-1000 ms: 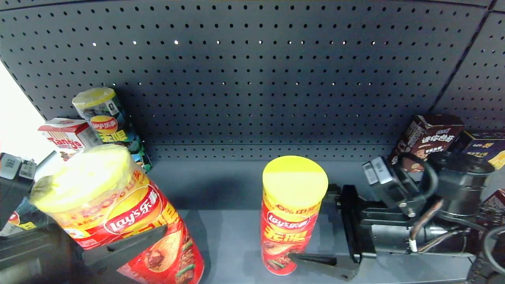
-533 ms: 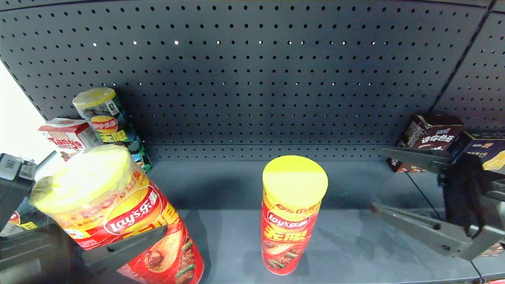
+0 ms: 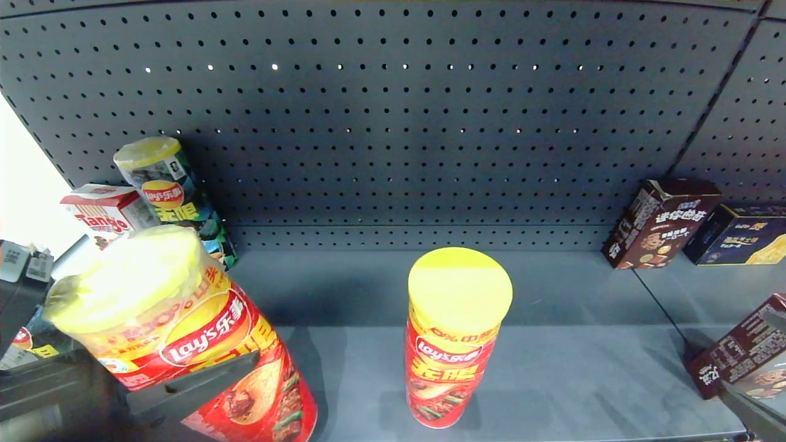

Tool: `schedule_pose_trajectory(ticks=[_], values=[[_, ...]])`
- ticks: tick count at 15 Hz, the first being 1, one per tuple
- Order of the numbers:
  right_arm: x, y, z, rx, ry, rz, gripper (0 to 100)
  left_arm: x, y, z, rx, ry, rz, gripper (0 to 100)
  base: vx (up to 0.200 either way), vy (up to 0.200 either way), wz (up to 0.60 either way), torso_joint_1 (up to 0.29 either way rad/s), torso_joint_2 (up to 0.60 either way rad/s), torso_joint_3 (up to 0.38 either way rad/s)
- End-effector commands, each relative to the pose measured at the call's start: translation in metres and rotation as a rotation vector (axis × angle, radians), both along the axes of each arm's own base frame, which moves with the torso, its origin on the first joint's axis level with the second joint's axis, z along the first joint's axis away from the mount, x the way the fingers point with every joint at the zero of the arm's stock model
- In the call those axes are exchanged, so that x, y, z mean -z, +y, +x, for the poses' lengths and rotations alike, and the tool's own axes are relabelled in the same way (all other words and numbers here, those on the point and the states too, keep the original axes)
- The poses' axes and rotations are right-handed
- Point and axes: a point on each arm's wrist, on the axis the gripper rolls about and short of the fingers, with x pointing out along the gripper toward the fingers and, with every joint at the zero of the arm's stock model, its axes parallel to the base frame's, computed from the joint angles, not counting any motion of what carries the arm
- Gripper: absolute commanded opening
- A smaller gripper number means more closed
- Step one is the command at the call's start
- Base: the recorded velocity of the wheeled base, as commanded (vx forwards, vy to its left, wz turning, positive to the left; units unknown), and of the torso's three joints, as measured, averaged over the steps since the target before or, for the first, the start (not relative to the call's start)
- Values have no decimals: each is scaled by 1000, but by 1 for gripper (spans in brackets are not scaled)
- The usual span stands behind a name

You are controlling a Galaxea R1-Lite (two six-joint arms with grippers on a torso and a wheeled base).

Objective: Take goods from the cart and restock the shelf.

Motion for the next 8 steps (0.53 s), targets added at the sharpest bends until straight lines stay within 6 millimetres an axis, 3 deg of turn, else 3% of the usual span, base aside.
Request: schedule_pose_trajectory(ticks=[1, 5, 8], values=[[31, -20, -33, 76, -26, 22, 100, 4, 3, -5, 0, -1, -1, 0, 0, 0, 0, 0, 0, 0], [91, -40, -76, 184, 48, -18, 100, 16, 9, -18, 0, 11, 6, 0, 0, 0, 0, 0, 0, 0], [96, -39, -77, 305, 84, -6, 100, 14, 9, -18, 4, 4, 0, 0, 0, 0, 0, 0, 0, 0]])
